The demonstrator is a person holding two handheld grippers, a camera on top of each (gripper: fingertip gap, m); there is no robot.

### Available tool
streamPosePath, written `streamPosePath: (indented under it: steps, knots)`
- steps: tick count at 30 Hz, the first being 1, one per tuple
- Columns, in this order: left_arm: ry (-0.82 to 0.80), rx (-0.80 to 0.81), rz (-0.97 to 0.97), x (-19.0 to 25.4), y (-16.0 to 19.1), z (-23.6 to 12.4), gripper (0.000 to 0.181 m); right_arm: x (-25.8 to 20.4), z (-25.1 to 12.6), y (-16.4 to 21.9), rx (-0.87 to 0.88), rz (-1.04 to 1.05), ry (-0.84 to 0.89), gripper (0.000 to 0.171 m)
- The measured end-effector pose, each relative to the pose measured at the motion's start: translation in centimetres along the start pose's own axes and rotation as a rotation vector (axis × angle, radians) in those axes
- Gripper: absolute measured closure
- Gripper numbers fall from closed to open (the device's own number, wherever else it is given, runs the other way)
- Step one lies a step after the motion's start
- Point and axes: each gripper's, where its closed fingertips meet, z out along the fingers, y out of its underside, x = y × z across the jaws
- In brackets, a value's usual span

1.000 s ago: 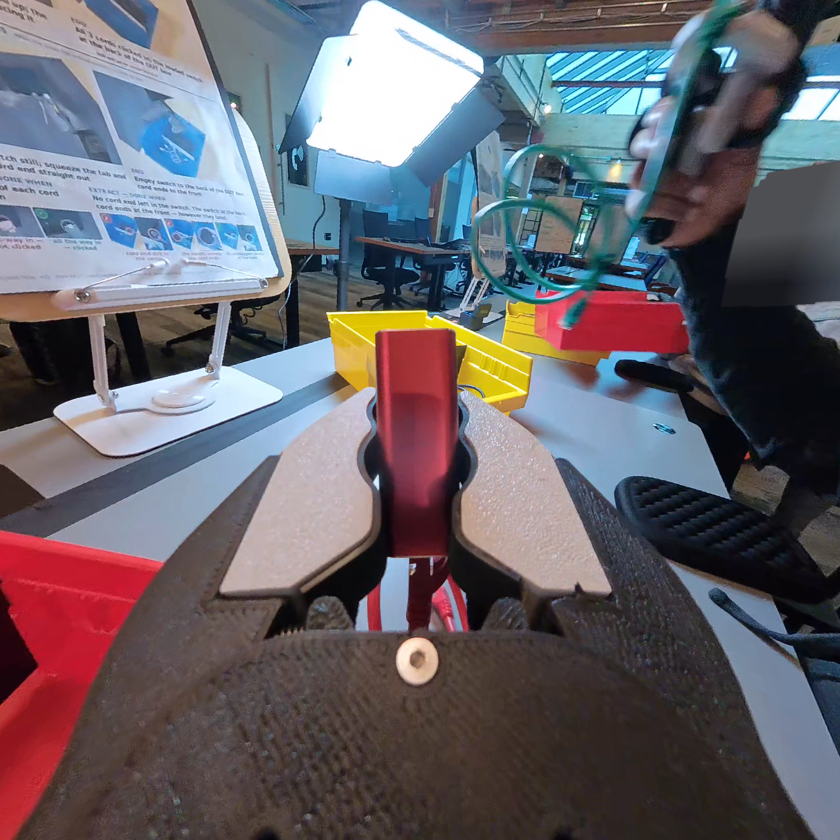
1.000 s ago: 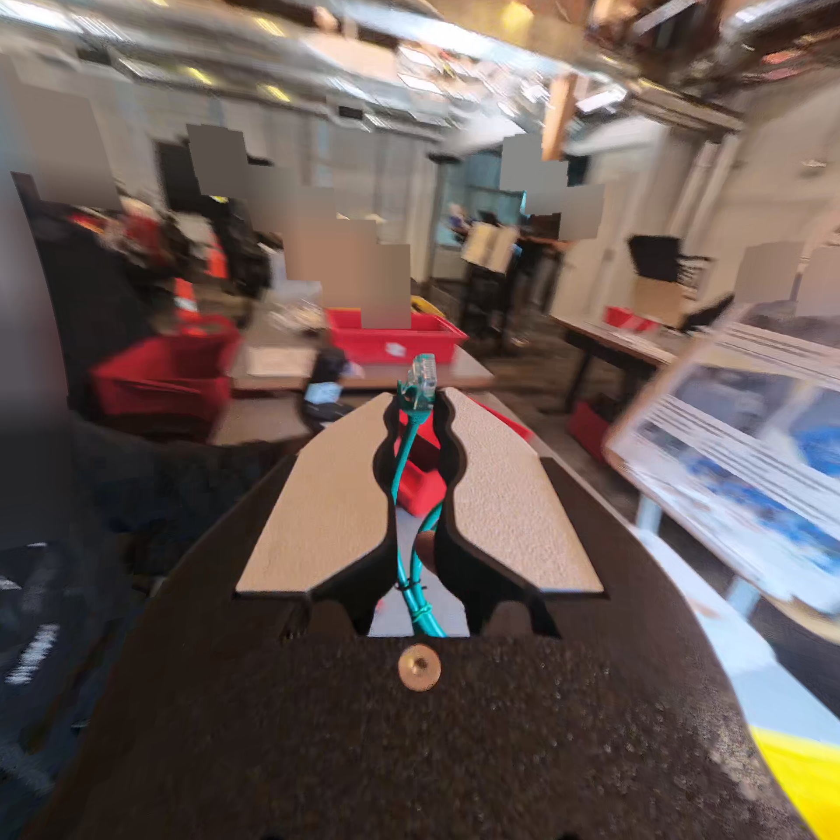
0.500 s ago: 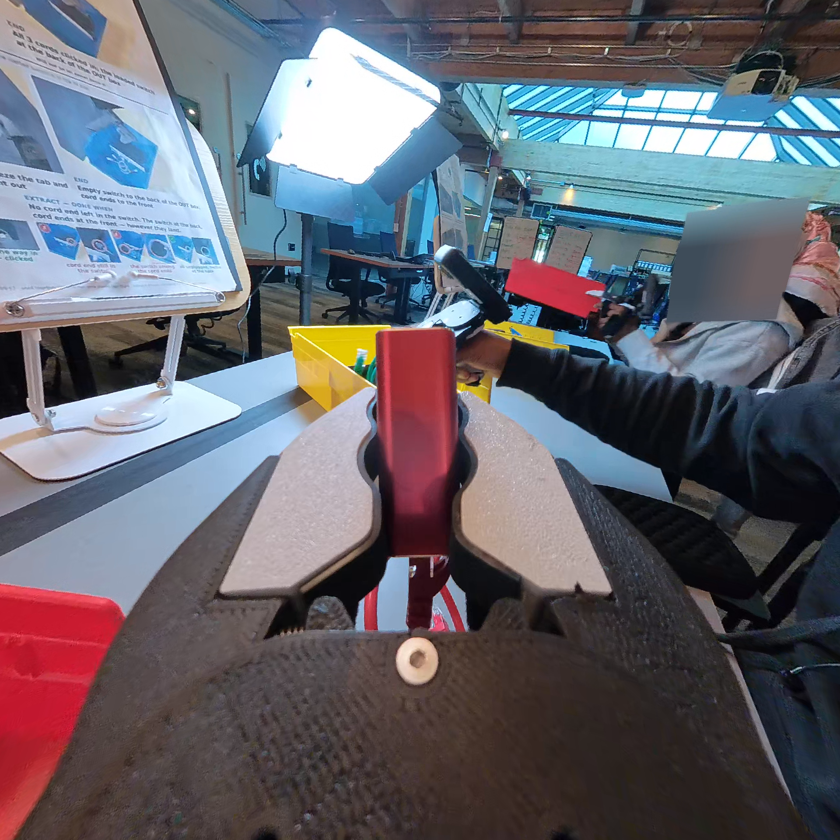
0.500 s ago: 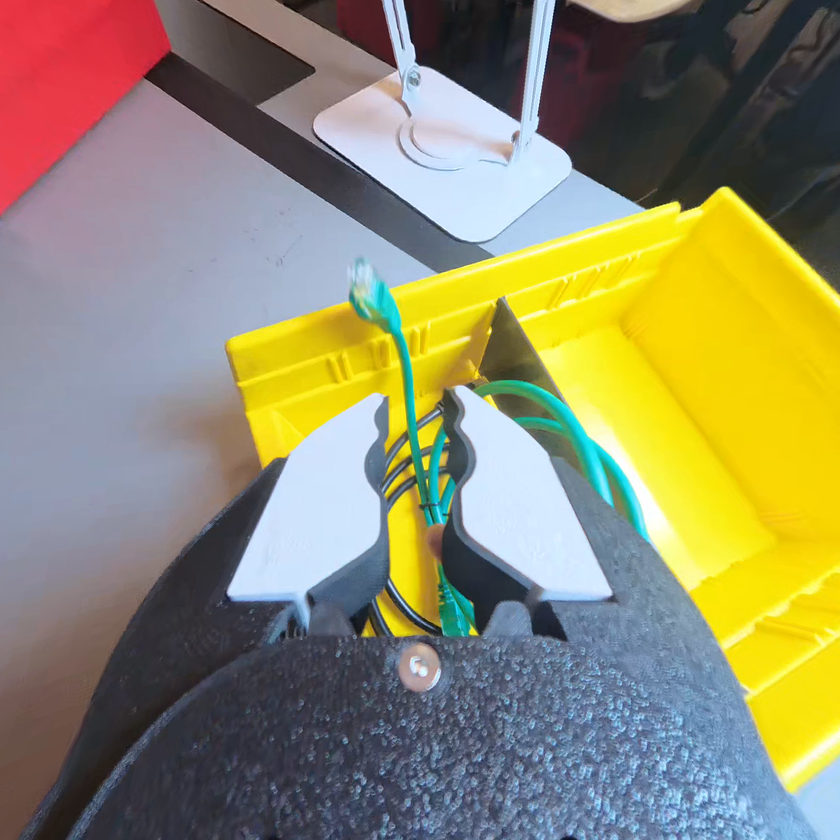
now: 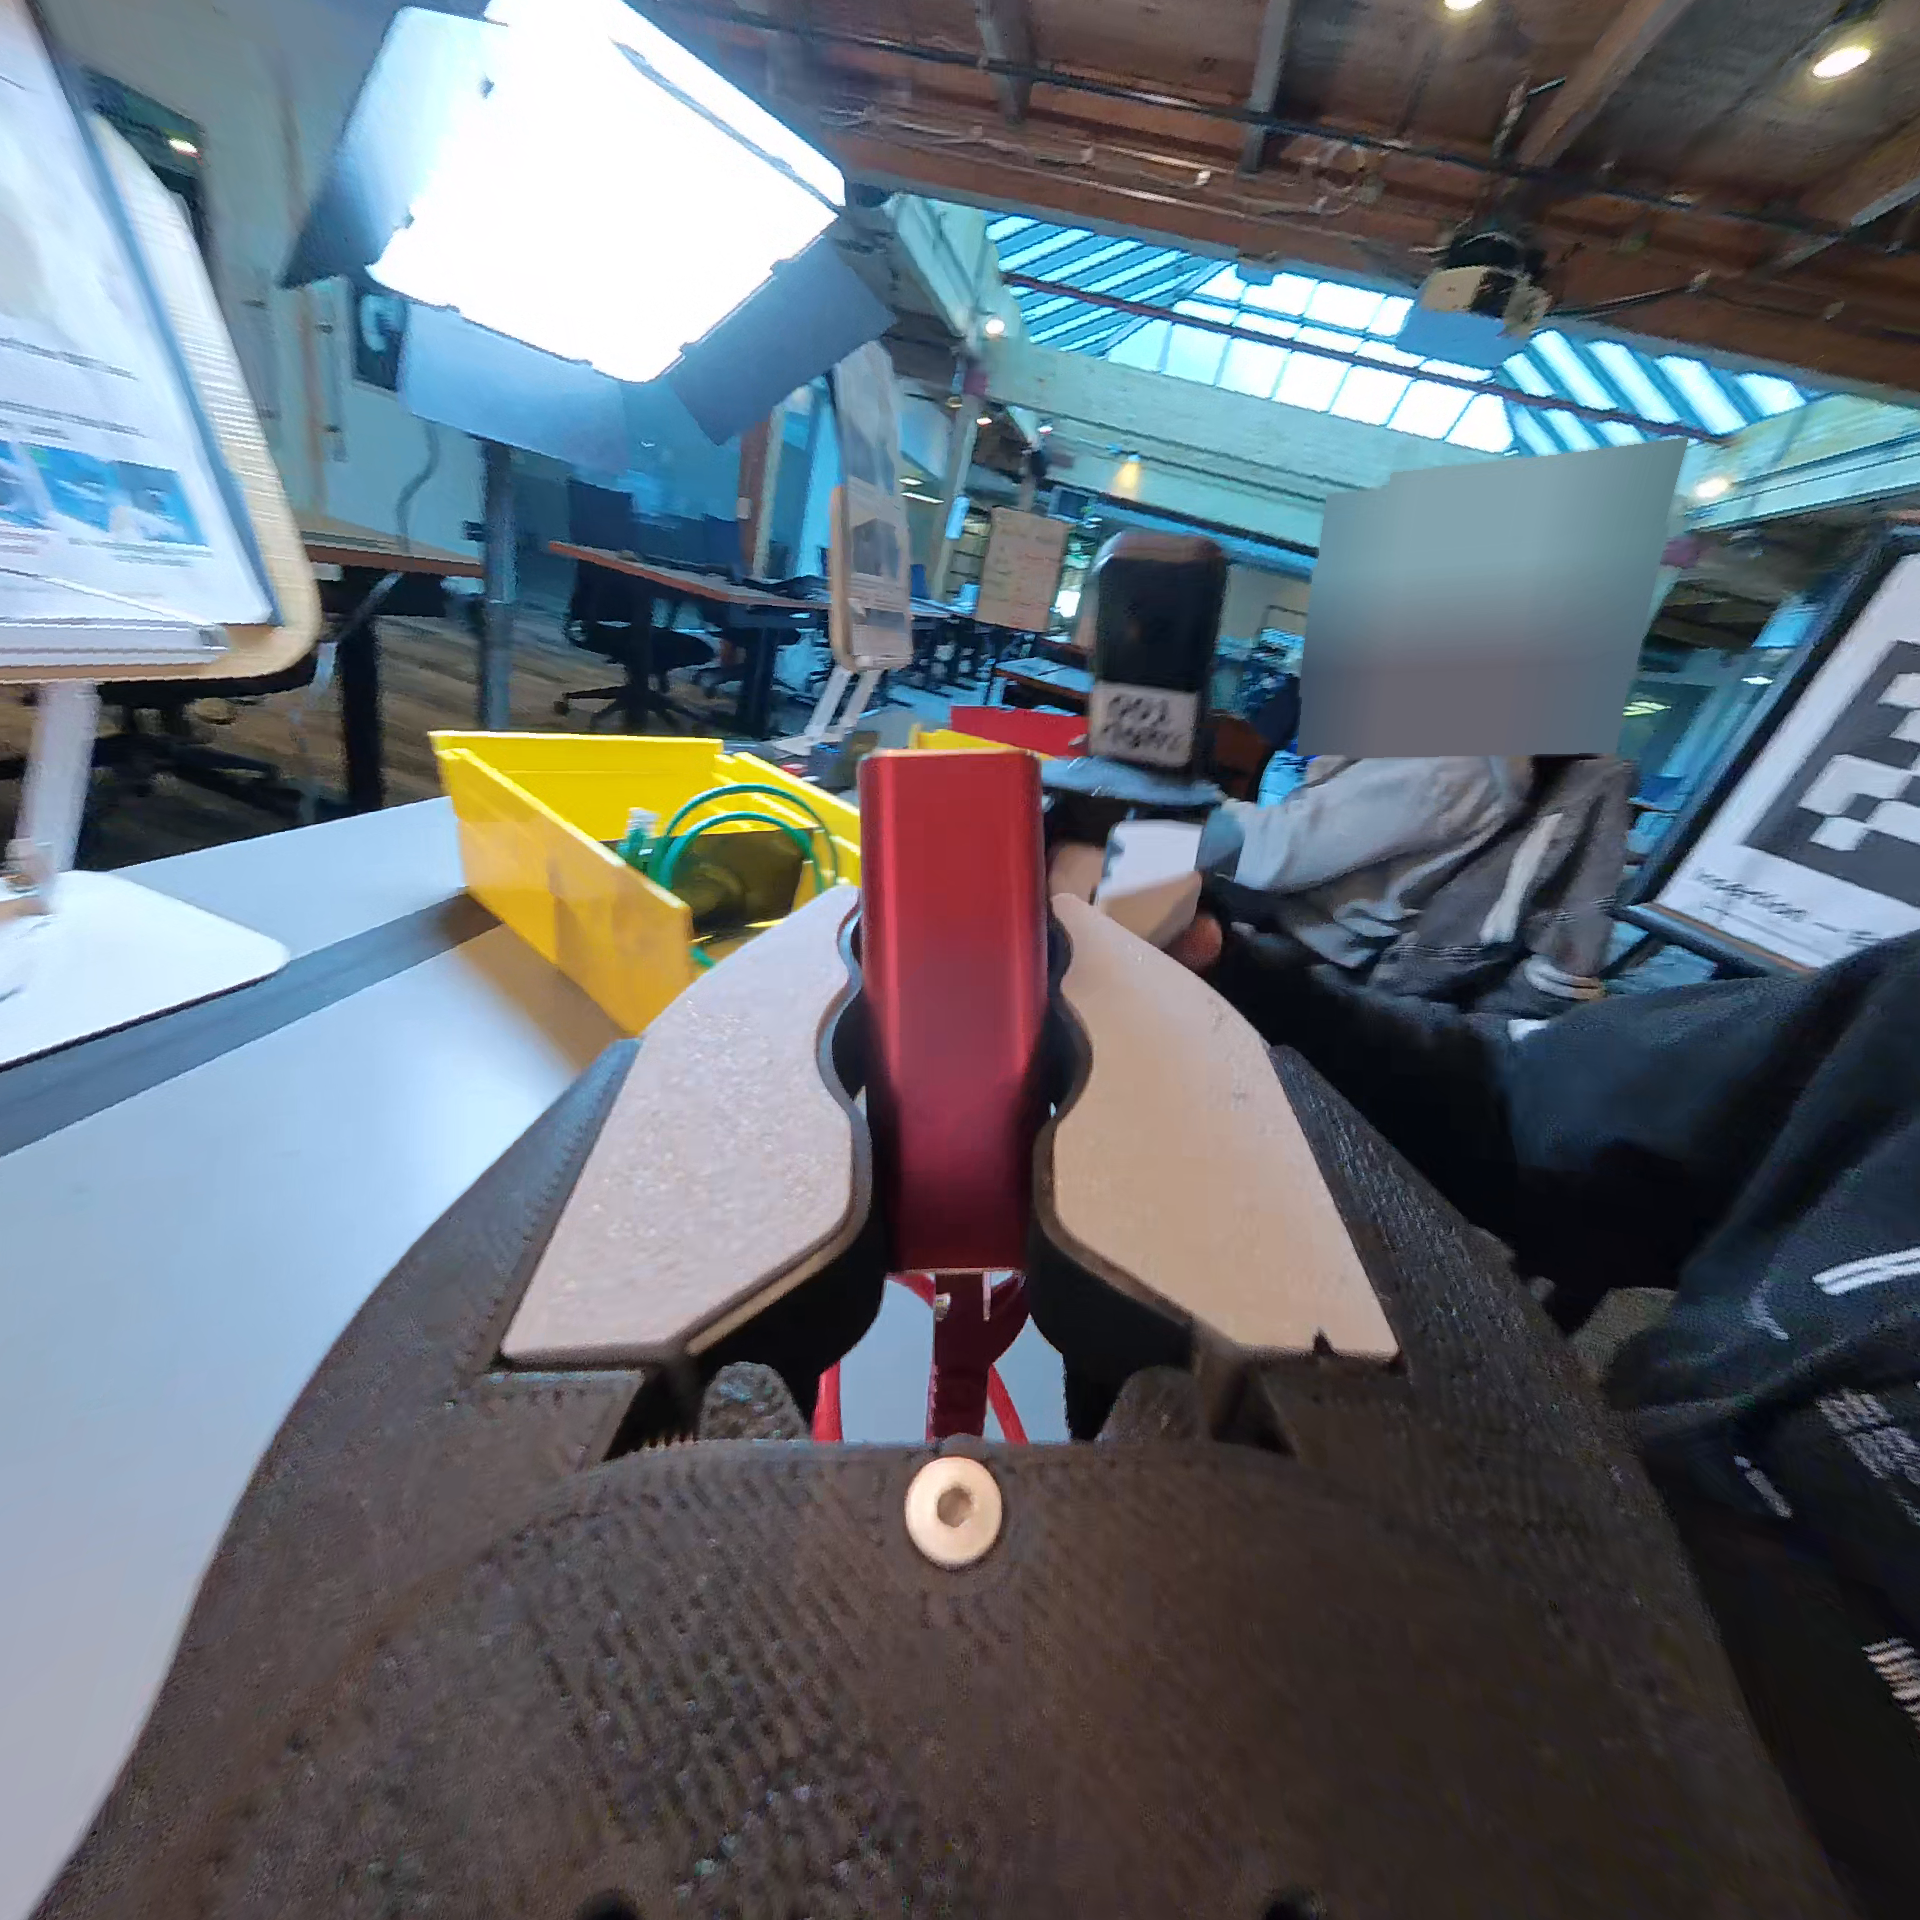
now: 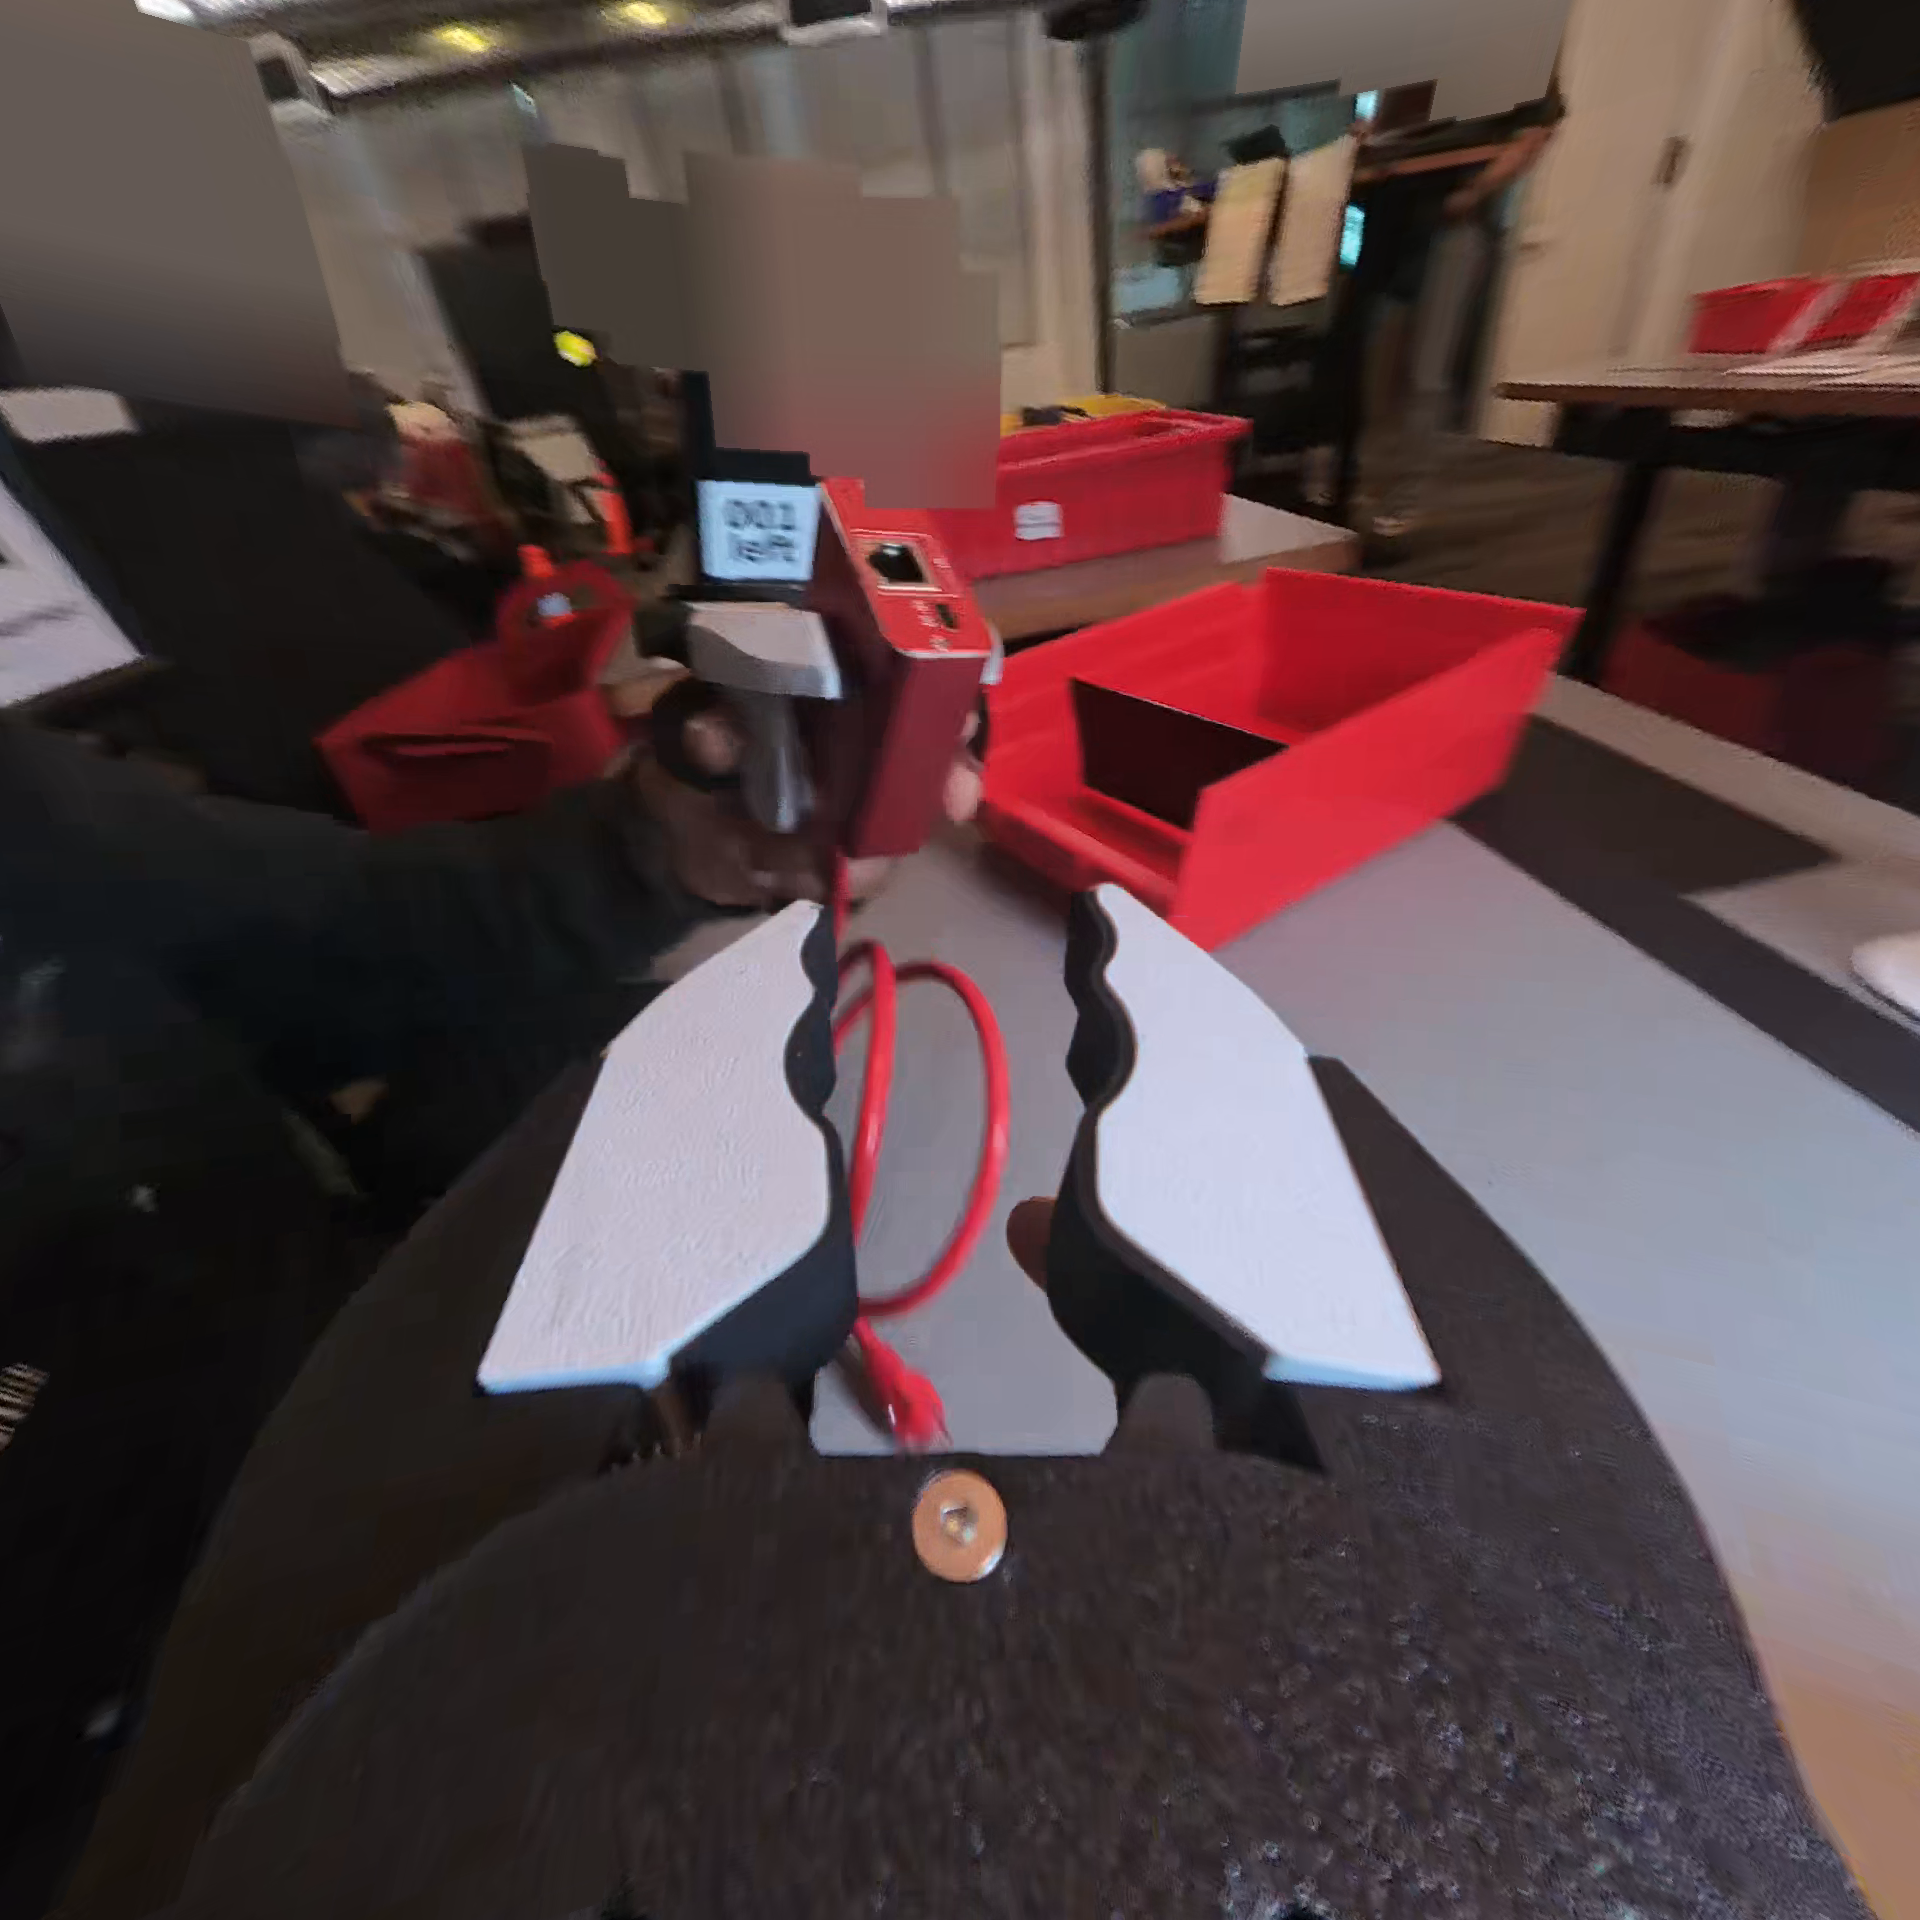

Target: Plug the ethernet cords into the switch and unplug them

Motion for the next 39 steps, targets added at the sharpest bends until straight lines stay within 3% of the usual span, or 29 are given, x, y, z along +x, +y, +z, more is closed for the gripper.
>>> streamPosePath:
  steps: [3,5,6,17,22,25,29,31,34,36,39]
  knots:
    - [0.073,0.008,-0.023,1.7,0.5,1.1,0.152,-2.9,3.4,0.6,0.058,0.123,-0.176,0.129]
    - [0.111,0.010,-0.011,2.5,0.9,1.4,0.152,-3.4,4.0,0.3,0.079,0.158,-0.212,0.147]
    - [0.113,0.013,-0.003,2.6,0.9,1.3,0.153,-3.4,3.9,0.3,0.073,0.135,-0.220,0.147]
    - [0.110,-0.321,0.219,2.7,5.4,1.6,0.154,-2.6,0.2,2.9,-0.435,-0.145,-0.048,0.148]
    - [0.033,-0.214,0.205,1.5,3.4,1.5,0.154,-1.7,-0.1,0.1,-0.210,-0.140,0.131,0.146]
    - [0.005,-0.165,0.160,0.4,2.5,0.9,0.154,-4.3,-0.3,-0.6,-0.119,-0.111,0.175,0.139]
    - [-0.032,-0.133,0.131,-0.9,1.5,1.1,0.154,-8.8,3.1,2.3,-0.040,0.033,0.104,0.136]
    - [-0.017,-0.104,0.104,-0.7,0.7,1.5,0.154,-6.3,4.3,4.4,-0.030,0.011,0.219,0.133]
    - [0.001,-0.071,0.099,0.2,0.1,1.7,0.154,-2.6,3.9,3.8,0.040,0.008,0.287,0.125]
    - [0.019,-0.056,0.088,0.8,-0.3,1.6,0.155,-1.6,3.6,2.3,0.092,-0.030,0.251,0.123]
    - [0.044,-0.029,0.066,1.3,-0.7,1.4,0.154,-1.9,3.7,0.7,0.160,0.003,0.113,0.137]
